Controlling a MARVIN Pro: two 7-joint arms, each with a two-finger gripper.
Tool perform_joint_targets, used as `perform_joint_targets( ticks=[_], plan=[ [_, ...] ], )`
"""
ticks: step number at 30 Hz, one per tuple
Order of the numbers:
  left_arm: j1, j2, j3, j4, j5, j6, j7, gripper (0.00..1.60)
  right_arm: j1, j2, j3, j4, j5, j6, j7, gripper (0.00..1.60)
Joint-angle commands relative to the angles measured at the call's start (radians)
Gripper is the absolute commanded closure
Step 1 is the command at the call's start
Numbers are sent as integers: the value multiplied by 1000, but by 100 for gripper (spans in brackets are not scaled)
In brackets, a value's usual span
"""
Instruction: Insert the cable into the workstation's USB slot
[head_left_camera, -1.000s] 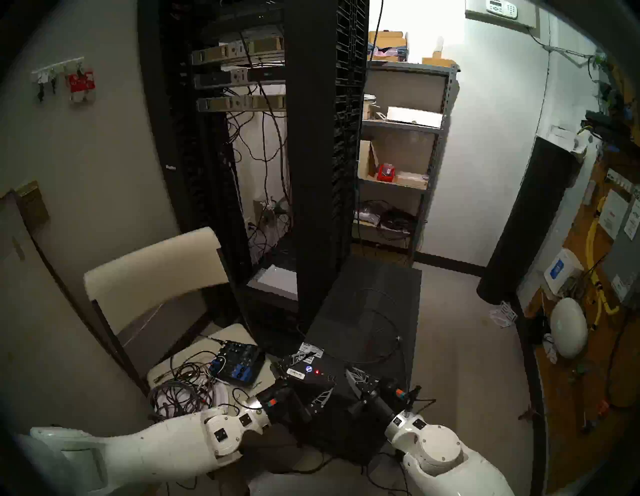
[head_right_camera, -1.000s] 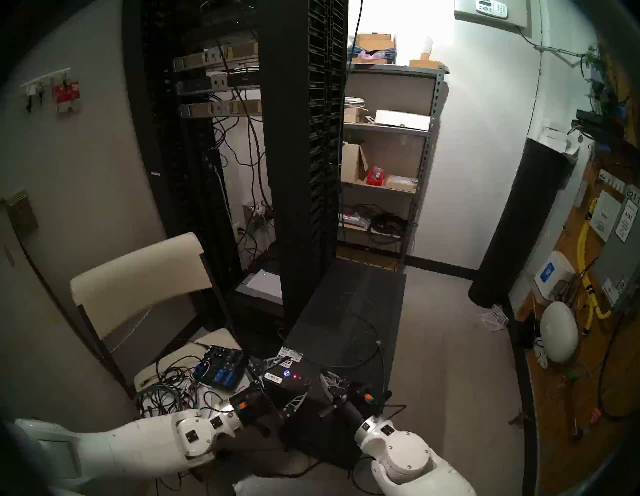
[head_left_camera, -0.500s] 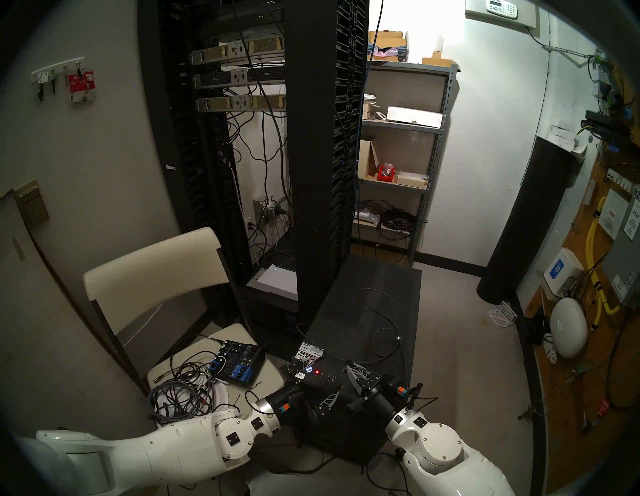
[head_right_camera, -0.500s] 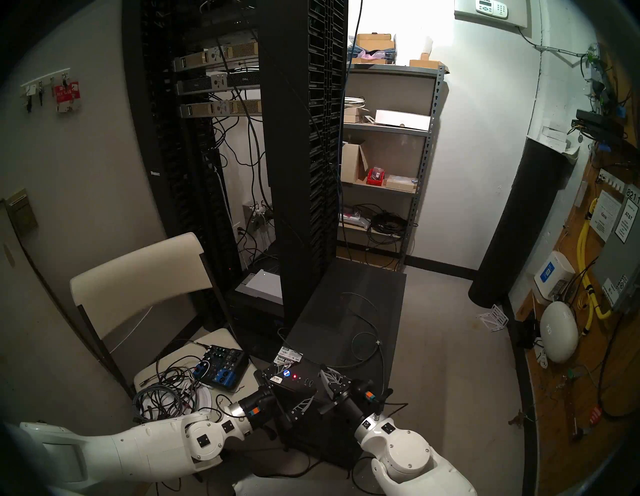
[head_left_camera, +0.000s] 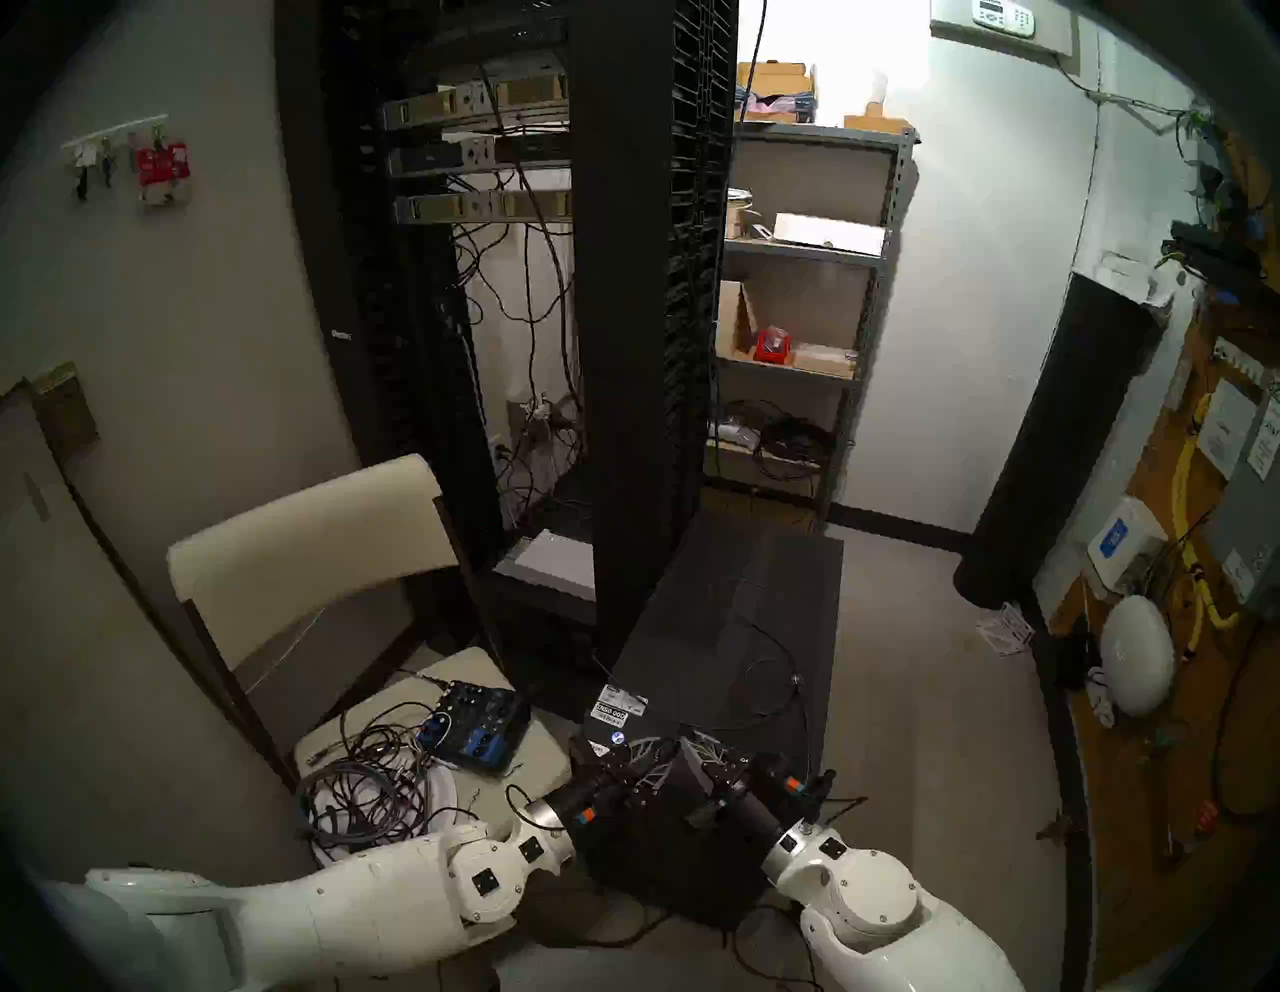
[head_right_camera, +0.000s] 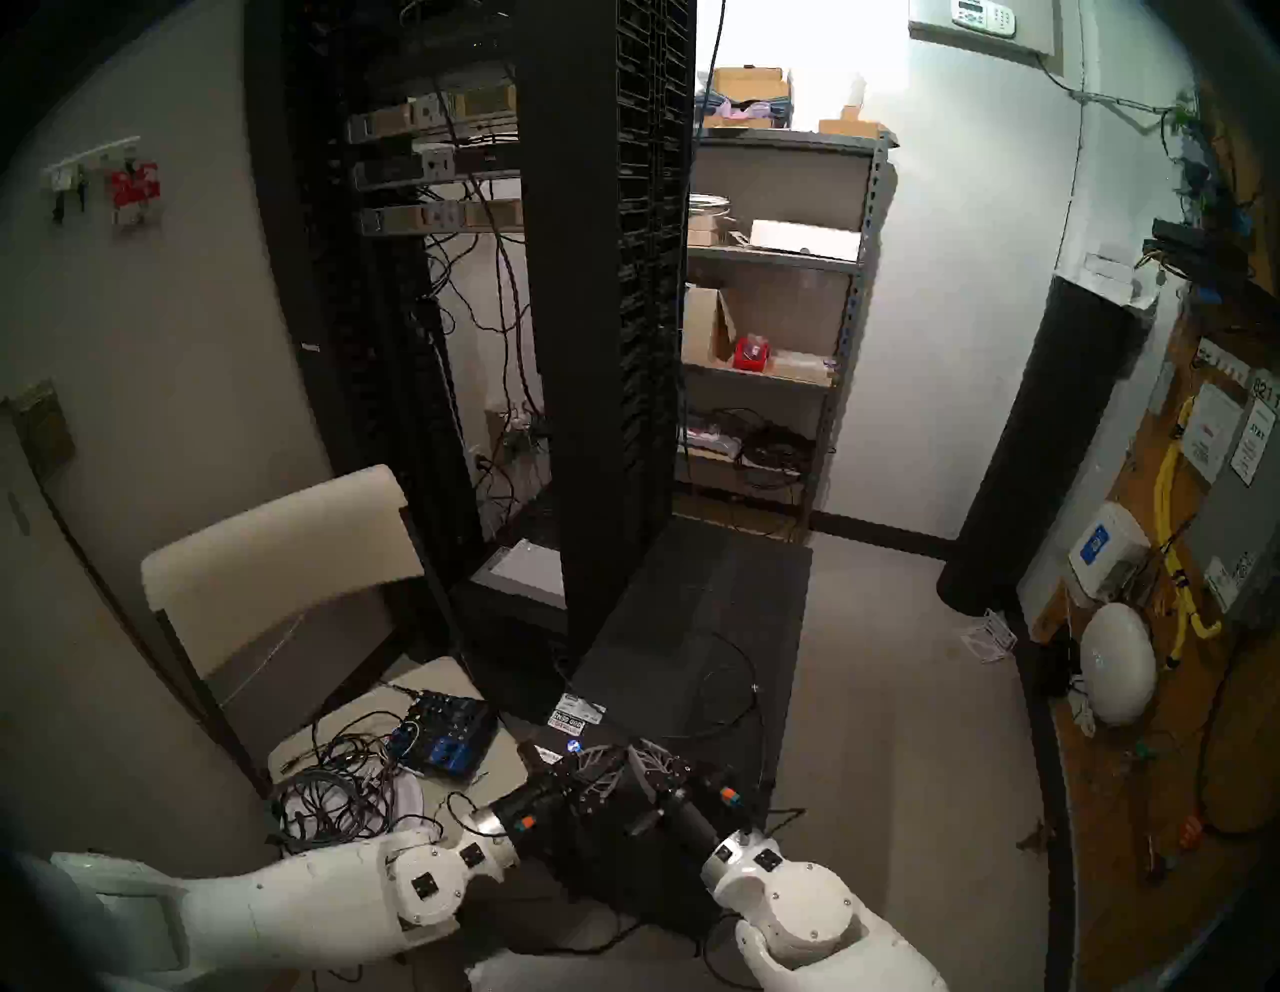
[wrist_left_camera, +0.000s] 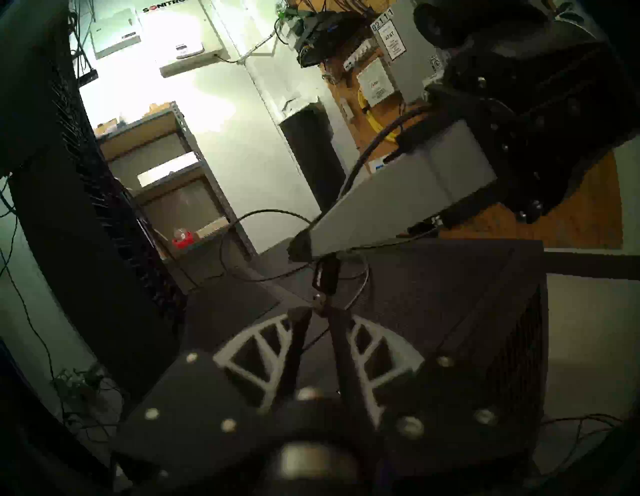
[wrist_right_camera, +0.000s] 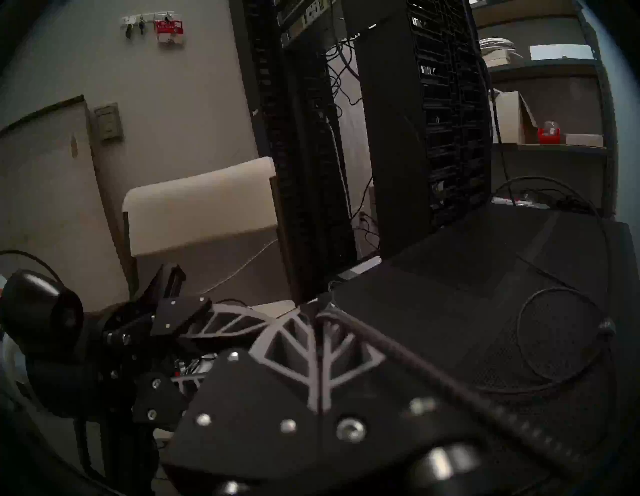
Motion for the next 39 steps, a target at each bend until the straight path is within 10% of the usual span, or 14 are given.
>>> perform_joint_targets(
  ticks=[1,7,11,20,30,39],
  plan=[
    [-4,-21,-11,-7,-8,-9,17,95,7,-5,-9,-14,-7,0,2,160],
    [-6,-21,-12,-8,-8,-7,27,90,9,-6,-16,-10,-7,1,6,160],
    [-6,-21,-14,-8,-13,-13,33,160,9,-4,-19,-11,-12,6,4,160],
    [0,-32,-18,41,-65,-125,24,160,21,-2,-31,19,-73,-18,-9,160],
    [6,-37,-7,60,-160,-224,-28,160,32,-10,-36,61,-135,-69,-38,70],
    [2,-34,4,56,-264,-240,-113,160,50,-12,-41,111,-131,-138,-15,72]
  ],
)
